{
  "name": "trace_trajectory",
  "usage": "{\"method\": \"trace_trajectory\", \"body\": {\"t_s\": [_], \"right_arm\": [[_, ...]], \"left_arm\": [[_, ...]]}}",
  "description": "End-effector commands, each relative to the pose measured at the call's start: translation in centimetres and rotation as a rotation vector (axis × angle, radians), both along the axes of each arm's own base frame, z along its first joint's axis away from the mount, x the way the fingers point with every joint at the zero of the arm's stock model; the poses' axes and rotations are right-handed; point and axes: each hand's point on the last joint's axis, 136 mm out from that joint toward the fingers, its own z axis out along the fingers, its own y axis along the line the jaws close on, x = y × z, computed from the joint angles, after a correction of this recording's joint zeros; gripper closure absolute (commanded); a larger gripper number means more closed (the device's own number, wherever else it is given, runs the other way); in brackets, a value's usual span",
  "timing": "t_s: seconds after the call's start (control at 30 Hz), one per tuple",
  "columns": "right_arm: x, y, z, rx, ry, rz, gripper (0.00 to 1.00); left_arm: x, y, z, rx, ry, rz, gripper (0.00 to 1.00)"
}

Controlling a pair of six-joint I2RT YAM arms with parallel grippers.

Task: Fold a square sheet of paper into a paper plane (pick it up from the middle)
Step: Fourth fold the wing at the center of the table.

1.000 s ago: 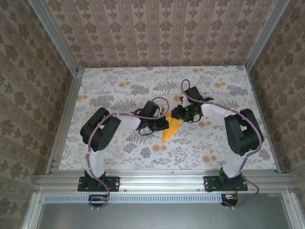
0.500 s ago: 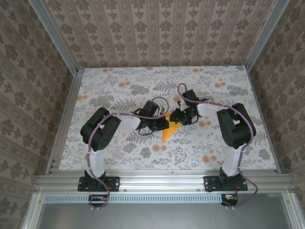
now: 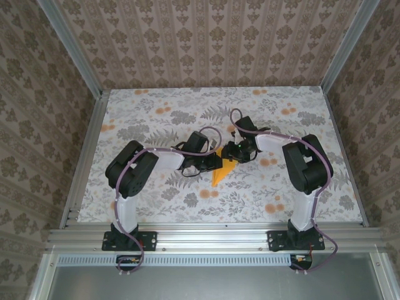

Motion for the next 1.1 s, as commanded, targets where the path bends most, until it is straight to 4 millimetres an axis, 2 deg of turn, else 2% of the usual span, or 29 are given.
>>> {"method": "trace_trajectory", "body": {"t_s": [0.0,0.33,0.7,0.9,1.07], "right_arm": [[-2.5,-3.4,-4.1,-0.212,0.124,-0.047,0.56],[-3.0,-4.7,-5.3,-0.303,0.163,-0.089,0.57],[-3.4,-5.6,-5.8,-0.359,0.197,-0.113,0.58],[-3.5,-5.6,-6.1,-0.389,0.206,-0.108,0.56],[-3.7,-6.0,-6.3,-0.418,0.221,-0.111,0.55]], "left_arm": [[0.2,-0.1,1.5,-0.034,-0.007,-0.001,0.8],[0.3,1.0,3.3,-0.094,-0.005,0.046,0.74],[0.4,3.5,3.9,-0.054,-0.063,0.149,0.73],[0.6,3.4,5.4,-0.113,-0.121,0.186,0.74],[0.2,2.6,5.6,-0.125,-0.147,0.17,0.75]]}}
